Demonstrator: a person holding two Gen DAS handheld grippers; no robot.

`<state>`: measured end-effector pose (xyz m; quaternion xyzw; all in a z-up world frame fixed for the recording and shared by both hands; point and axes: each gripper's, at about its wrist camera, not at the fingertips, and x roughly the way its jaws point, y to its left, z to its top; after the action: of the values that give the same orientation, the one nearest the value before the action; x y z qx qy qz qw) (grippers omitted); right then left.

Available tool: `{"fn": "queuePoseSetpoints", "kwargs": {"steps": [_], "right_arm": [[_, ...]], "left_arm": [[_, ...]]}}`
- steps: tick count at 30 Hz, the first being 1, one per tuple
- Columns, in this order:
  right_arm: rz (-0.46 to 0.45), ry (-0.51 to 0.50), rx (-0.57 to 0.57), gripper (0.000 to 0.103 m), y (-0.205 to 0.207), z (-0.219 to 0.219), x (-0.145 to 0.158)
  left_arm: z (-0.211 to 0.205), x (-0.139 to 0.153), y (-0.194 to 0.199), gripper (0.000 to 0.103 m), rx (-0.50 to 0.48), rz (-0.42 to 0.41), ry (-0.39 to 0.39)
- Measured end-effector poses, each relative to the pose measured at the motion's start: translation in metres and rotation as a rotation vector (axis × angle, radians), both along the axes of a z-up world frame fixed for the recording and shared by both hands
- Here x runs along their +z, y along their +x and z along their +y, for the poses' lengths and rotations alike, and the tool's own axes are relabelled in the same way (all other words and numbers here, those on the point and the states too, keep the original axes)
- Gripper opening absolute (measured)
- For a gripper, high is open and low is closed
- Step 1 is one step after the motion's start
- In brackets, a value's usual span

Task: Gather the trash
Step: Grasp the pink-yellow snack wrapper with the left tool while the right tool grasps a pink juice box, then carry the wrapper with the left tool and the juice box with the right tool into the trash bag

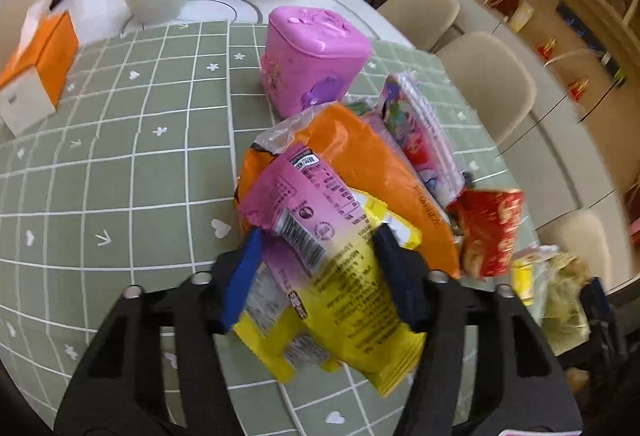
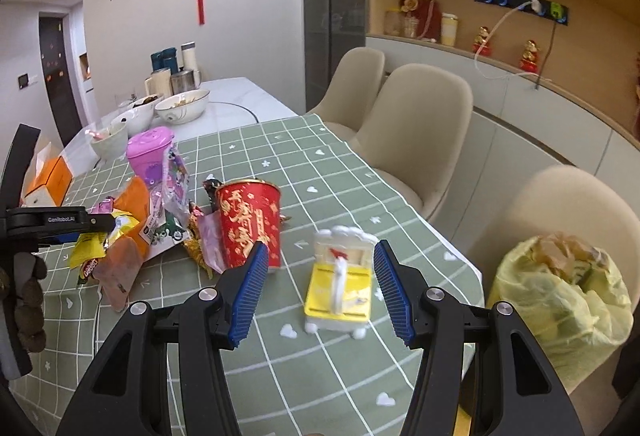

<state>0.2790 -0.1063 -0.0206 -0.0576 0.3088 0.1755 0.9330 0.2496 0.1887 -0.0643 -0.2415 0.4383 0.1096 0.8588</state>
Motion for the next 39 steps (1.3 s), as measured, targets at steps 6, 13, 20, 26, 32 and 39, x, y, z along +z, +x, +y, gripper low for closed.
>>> {"fn": "queuePoseSetpoints", "kwargs": {"steps": [6,13,20,26,32,39], "right_arm": [[0.039,0.062,0.143,0.052,0.036,0.052,0.006],[0.157,0.066,0.307,0.049,0.105,0.136,-0.007],[0.341,-0.002,0.323,0.047,0.156,0.181,-0.046],[0.414,0.041,0.410,0.013,0.149,0.183,-0.056],[0.295,0.087,0.387,0.009,0.124,0.145,-0.017],[0.146,0.154,0.317,0.009,0.085,0.062,0.040]], "left_arm": [[0.003,0.030,-0.017,0.029,-0.108,-0.077,0.025],[0.012,0.040,-0.020,0.027,-0.115,-0.058,0.107],[0.008,0.037,-0.018,0.027,-0.110,-0.031,0.154],[0.002,0.042,-0.018,0.027,-0.117,-0.041,0.178],[-0.005,0.057,-0.023,0.027,-0.122,-0.083,0.187],[-0.057,0.107,-0.033,0.027,-0.187,-0.198,0.262]]}}
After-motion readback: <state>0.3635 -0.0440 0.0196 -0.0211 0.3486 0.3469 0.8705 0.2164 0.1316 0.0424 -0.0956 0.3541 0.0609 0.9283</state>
